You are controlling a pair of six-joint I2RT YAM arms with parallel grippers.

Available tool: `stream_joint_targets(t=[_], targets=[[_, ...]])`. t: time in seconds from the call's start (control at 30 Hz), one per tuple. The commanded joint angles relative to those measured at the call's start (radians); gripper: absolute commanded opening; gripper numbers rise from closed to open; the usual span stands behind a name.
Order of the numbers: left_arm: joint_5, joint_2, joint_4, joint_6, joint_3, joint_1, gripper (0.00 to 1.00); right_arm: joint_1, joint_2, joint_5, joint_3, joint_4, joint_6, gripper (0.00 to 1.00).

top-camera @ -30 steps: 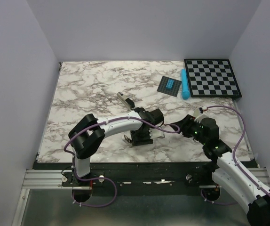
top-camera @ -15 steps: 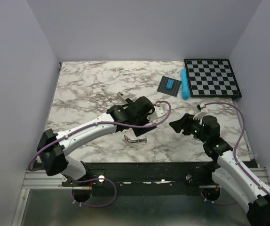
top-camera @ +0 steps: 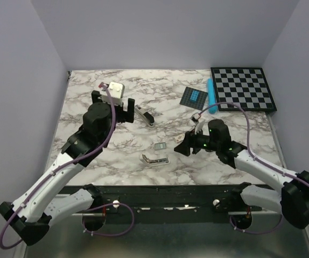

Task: Load the staples into the stapler

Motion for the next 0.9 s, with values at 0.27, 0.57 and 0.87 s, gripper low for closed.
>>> stream_joint_targets(t=[0.27, 0.57, 0.87], targets=[[-0.213, -0.248, 0.423, 0.076, -0.240, 0.036, 0.99, 0.275, 0.324, -0.018, 0.221, 0.055, -0.415, 0.59], [-0.264, -0.307, 0.546, 0.188, -0.356, 0.041, 0.99, 0.379, 0.468, 0.041, 0.303, 0.058, -0.543, 0.54], [-0.316, -0.273, 0.582, 0.231, -0.393, 0.046, 0.99, 0.419, 0.542, 0.107, 0.320, 0.107, -0.553, 0.54]])
